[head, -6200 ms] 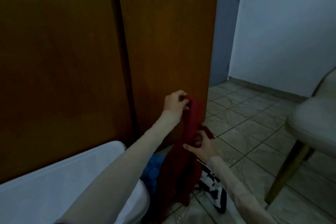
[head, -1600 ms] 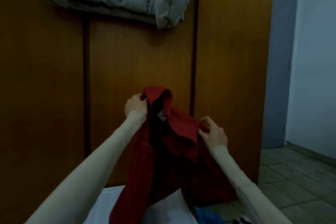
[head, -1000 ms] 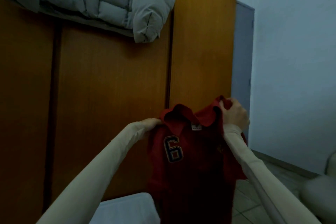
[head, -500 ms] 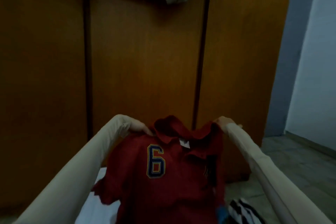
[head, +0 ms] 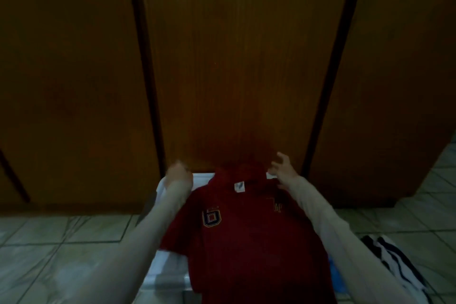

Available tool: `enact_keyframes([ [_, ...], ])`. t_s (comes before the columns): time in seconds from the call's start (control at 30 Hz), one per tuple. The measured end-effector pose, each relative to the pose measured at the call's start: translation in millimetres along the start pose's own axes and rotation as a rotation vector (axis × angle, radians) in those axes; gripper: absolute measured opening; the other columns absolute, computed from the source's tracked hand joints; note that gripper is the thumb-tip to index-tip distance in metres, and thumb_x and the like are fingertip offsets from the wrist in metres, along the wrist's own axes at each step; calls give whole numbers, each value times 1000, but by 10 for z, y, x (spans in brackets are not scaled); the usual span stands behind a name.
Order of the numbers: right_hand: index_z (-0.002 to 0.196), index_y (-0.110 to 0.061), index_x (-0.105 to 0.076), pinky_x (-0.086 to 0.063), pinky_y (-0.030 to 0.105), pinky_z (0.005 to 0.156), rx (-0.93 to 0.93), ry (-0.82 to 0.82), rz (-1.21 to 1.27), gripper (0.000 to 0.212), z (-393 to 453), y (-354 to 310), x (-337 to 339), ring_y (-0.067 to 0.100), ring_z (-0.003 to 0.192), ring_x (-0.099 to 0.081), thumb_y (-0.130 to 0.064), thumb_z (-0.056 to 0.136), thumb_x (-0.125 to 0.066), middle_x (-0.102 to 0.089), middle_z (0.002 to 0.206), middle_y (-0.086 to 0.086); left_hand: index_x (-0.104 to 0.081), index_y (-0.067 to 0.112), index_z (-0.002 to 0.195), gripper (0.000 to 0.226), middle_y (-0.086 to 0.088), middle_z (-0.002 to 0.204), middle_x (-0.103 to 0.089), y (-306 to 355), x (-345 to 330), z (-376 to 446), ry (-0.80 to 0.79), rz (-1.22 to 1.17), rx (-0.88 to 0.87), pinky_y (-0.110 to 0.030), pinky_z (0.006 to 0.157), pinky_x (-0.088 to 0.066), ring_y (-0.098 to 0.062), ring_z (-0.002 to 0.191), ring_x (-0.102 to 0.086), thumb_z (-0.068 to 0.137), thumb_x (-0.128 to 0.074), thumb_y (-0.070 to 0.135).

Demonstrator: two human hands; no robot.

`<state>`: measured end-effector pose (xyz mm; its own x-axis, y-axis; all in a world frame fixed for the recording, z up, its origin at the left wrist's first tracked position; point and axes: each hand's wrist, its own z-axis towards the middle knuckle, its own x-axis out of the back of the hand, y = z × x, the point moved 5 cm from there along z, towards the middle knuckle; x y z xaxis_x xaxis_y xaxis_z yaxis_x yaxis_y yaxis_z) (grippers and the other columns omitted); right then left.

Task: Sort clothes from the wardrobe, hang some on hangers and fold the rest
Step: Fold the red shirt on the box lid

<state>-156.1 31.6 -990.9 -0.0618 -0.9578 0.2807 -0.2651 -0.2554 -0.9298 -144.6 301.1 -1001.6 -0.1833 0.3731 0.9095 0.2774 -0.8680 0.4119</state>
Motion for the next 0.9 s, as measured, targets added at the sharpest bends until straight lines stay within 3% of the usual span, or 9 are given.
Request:
enact_keyframes([
  [0.07,118,-8,-52,-50,22,75,-129,27,-207,26,71,351,-84,14,91,-67,-1,97,-38,-61,111,14,-56,6,112,22,-12,110,-65,-111,-566,-121,-204,-27,-53,-38,91,-51,-23,95,-63,97,-42,14],
  [0.13,82,-10,-51,-46,16,47,-226,-143,-346,24,93,664,-212,6,47,-61,-3,98,-35,-60,77,8,-58,11,99,15,-10,99,-67,-137,-924,-306,-300,-182,-66,-38,86,-51,-25,88,-64,94,-46,20],
  [0.17,77,-12,-49,-44,16,45,-245,-205,-413,26,96,778,-266,5,45,-59,-3,98,-36,-58,72,4,-57,14,100,15,-7,103,-65,-93,-1024,-330,-298,-170,-95,-35,88,-49,-26,96,-62,93,-48,23],
  [0.27,73,-17,-57,-44,17,58,-152,-187,-523,28,168,848,-328,9,72,-58,0,92,-44,-58,76,-3,-52,17,110,21,-3,118,-54,29,-1137,-414,-256,-123,-142,-37,98,-39,-23,116,-46,90,-53,24],
  [0.37,91,-15,-66,-44,19,80,-38,-209,-613,22,216,795,-473,12,91,-54,2,85,-53,-58,91,0,-52,20,114,25,-1,120,-49,248,-1115,-491,-173,-102,-293,-38,98,-35,-22,120,-40,90,-52,21],
  [0.53,114,-7,-60,-36,6,53,19,-307,-683,30,189,859,-602,3,67,-44,3,86,-58,-46,77,-6,-53,23,119,27,1,125,-48,298,-1380,-627,-219,-56,-371,-35,103,-29,-18,121,-39,94,-48,30],
  [0.67,99,-19,-56,-38,12,59,21,-321,-693,22,229,920,-582,2,65,-41,-5,84,-63,-40,74,-8,-48,28,123,28,2,126,-46,218,-1407,-668,-121,19,-385,-31,102,-29,-17,119,-39,96,-44,31],
  [0.73,90,-22,-51,-43,20,71,30,-309,-691,19,219,931,-602,7,70,-46,-13,84,-66,-44,77,-7,-49,29,124,28,2,125,-47,221,-1413,-682,-129,10,-368,-31,102,-30,-18,119,-40,96,-45,32],
  [0.9,92,-21,-50,-42,29,85,181,-164,-785,24,143,938,-643,17,99,-55,-37,82,-65,-58,110,1,-61,29,116,27,0,117,-55,175,-1388,-653,-246,-214,-298,-24,95,-29,-19,113,-45,89,-59,25],
])
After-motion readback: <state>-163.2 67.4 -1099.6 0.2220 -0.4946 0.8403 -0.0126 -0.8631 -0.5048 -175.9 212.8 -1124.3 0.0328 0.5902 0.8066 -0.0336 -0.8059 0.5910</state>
